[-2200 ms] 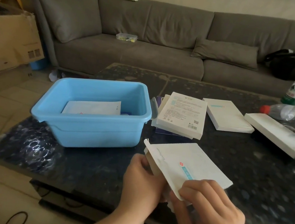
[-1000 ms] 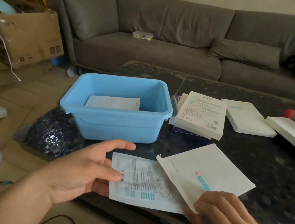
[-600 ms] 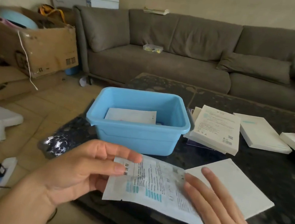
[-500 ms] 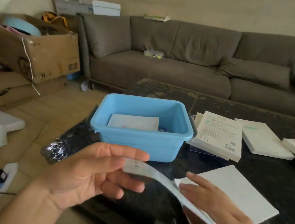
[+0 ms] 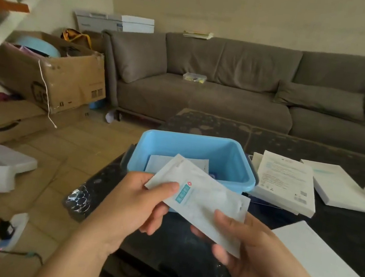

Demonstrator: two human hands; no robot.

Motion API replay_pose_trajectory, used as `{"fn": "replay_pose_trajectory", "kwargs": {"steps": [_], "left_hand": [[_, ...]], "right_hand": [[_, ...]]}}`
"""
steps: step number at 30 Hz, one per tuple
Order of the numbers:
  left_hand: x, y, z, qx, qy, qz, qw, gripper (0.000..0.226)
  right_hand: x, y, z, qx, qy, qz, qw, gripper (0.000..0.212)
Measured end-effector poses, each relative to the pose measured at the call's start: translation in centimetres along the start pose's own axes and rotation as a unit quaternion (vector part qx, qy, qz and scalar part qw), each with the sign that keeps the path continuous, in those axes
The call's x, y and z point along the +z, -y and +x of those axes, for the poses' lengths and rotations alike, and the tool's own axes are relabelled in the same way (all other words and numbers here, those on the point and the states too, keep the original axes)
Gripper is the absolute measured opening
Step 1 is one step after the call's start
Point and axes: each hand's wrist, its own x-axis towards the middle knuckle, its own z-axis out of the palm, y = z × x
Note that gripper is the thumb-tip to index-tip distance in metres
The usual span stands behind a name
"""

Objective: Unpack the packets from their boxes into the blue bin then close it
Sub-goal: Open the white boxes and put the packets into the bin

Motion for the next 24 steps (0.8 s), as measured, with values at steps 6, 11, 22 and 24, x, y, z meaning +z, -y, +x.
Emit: {"fn": "replay_pose_trajectory", "kwargs": {"steps": [6,11,22,24], "left_hand": [[-0.6,-0.5,0.0,0.003,-0.007,-0.093,0.996,0.027],[-2.2,-1.1,0.9,0.034,-0.132,-0.145,0.980,0.028],[-4.7,-0.4,3.0,0.010,-0.282,-0.310,0.908,0.026],[-4.7,-0.3,3.3,0.007,-0.279,-0.319,0.906,0.024]], "right_hand": [[0.4,1.1,0.4,-0.037,-0.014,-0.027,0.999,0.041],[1.9,5.9,3.3,-0.086,-0.050,-0.127,0.987,0.021],[2.6,8.5,12.6,0.074,-0.081,-0.323,0.940,0.030],[2.9,8.4,13.1,0.093,-0.077,-0.349,0.929,0.030]]}}
